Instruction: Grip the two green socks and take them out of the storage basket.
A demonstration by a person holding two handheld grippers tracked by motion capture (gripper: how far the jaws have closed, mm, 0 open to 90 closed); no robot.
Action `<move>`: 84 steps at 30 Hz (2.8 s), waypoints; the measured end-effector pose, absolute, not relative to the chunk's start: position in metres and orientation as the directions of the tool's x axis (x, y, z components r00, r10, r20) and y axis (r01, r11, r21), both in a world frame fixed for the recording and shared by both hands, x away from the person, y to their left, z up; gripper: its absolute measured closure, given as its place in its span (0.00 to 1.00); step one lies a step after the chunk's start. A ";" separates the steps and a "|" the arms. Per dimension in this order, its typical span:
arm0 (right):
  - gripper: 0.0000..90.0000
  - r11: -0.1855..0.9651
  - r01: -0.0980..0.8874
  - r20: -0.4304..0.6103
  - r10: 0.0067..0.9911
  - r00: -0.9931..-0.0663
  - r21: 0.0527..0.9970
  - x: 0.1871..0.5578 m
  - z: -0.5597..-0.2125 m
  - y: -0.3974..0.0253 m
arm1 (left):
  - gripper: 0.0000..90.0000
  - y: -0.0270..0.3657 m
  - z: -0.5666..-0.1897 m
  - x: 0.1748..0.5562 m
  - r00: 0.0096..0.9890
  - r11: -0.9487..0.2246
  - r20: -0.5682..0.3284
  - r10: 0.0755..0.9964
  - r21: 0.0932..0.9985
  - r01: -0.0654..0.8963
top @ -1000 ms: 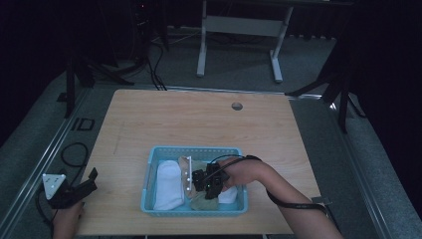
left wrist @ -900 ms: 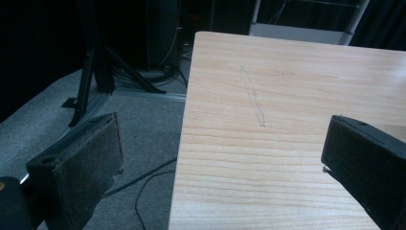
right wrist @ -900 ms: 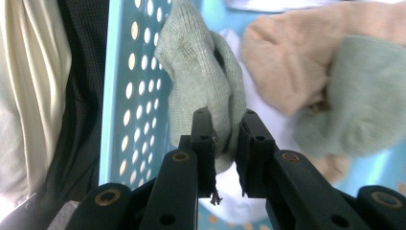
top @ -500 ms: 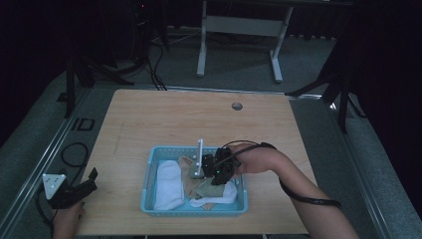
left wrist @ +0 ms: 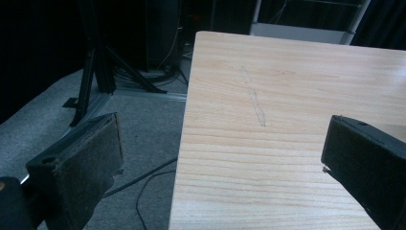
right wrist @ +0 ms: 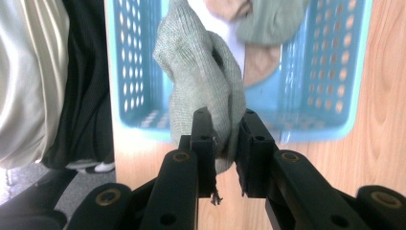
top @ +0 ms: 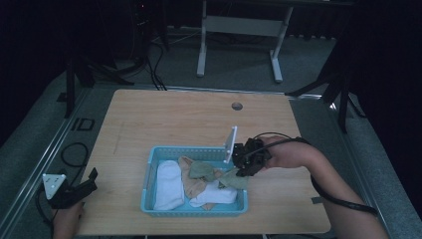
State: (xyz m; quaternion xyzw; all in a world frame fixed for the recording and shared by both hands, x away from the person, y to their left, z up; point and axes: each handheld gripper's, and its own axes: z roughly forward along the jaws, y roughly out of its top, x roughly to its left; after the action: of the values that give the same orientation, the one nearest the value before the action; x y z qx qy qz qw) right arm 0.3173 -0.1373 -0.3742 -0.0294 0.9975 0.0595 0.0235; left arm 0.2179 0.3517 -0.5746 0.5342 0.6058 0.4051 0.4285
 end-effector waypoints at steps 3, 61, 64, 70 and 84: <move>0.88 0.993 -0.042 -0.046 -0.037 -0.998 0.112 0.317 -0.375 -0.149 | 0.01 0.352 -0.575 0.218 -0.062 0.101 -0.086 0.994 0.949 0.299; 0.59 0.986 0.143 -0.052 0.148 -0.988 0.086 0.353 -0.429 -0.210 | 0.01 0.352 -0.575 0.219 -0.061 0.098 -0.083 0.995 0.946 0.310; 0.59 0.987 0.126 -0.055 0.132 -0.990 0.095 0.356 -0.427 -0.197 | 0.01 0.351 -0.574 0.218 -0.060 0.095 -0.081 0.995 0.946 0.309; 0.59 0.989 0.092 -0.054 0.099 -0.994 0.120 0.358 -0.426 -0.173 | 0.01 0.352 -0.575 0.219 -0.055 0.097 -0.084 0.995 0.945 0.311; 0.62 0.993 -0.006 -0.038 -0.001 -0.999 0.115 0.355 -0.435 -0.126 | 0.01 0.352 -0.575 0.218 -0.056 0.097 -0.083 0.995 0.946 0.309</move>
State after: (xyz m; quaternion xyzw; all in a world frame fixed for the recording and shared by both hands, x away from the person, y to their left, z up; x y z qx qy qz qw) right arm 0.3546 -0.1258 -0.4352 -0.0018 0.9981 0.0578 0.0187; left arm 0.2184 0.3516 -0.5745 0.5387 0.6052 0.4020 0.4266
